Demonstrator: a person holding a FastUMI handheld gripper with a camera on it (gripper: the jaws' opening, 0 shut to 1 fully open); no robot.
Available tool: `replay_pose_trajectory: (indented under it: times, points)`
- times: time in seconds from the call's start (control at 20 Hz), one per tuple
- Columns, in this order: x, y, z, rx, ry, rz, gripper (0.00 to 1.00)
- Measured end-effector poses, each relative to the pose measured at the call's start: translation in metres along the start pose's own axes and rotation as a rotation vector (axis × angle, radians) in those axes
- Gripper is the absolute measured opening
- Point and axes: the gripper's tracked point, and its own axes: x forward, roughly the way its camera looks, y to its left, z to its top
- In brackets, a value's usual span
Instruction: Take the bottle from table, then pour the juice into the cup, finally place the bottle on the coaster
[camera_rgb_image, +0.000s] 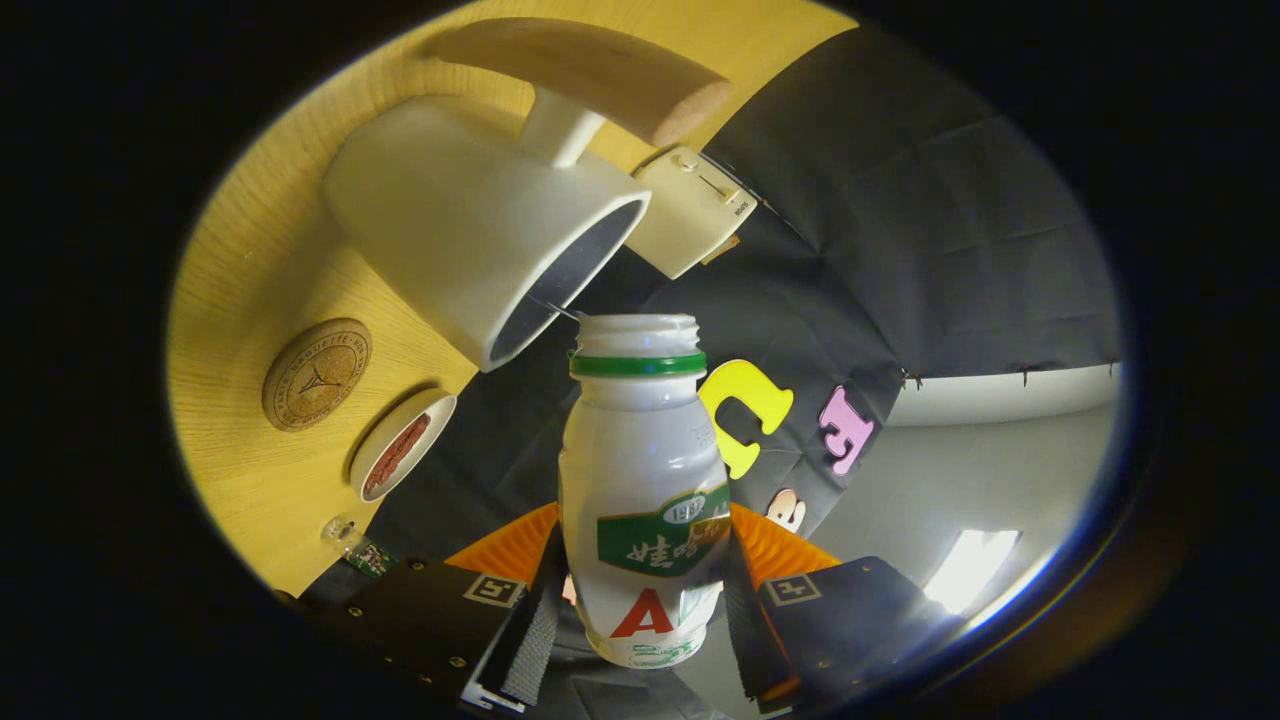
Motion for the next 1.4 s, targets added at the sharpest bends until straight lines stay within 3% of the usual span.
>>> replay_pose_trajectory:
  times: [1.0, 1.15, 1.4]
  points:
    - [0.001, -0.007, 0.012, -0.128, -0.065, -0.027, 0.72]
    - [-0.001, -0.005, 0.012, -0.097, -0.049, -0.019, 0.72]
    - [0.001, 0.005, 0.008, 0.088, -0.011, 0.029, 0.72]
